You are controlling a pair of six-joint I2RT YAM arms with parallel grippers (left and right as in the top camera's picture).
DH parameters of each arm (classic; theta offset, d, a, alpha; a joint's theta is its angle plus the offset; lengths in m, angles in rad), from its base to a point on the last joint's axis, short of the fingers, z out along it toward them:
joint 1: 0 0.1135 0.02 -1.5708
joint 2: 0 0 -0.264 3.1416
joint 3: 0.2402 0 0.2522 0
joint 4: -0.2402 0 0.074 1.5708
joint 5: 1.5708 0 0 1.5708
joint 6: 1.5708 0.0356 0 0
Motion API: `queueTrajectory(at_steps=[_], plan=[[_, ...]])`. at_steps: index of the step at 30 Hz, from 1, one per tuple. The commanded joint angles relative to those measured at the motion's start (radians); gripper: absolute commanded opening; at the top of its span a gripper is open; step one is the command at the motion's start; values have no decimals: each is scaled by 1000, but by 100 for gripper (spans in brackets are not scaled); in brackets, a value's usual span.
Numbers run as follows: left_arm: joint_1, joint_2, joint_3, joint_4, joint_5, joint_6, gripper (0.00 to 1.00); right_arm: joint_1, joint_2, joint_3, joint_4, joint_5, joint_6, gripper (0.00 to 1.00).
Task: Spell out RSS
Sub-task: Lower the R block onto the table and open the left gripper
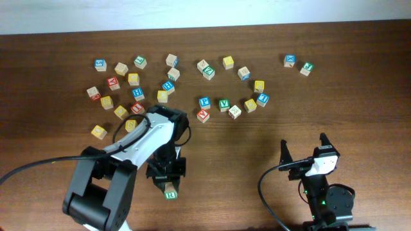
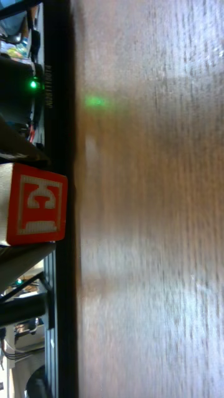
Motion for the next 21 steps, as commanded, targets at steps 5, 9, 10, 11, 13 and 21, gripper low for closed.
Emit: queueTrajectory(at_steps=[5,9,10,11,13,21], plan=[[-4,24,-236,119,93,23,25,-6,-6,-6,-4,2,-4,98],[-4,24,-249,177,93,23,27,-6,-6,-6,-4,2,-4,98],[-3,24,-249,194,93,23,28,-6,-6,-6,-4,2,-4,98],[-3,24,-249,219,92,23,31,-6,-6,-6,-4,2,-4,98],[-3,24,-249,244,92,23,31,-6,-6,-6,-4,2,-4,98],[10,24,-97,101,-81,24,35,-6,-6,-6,-4,2,-4,98]])
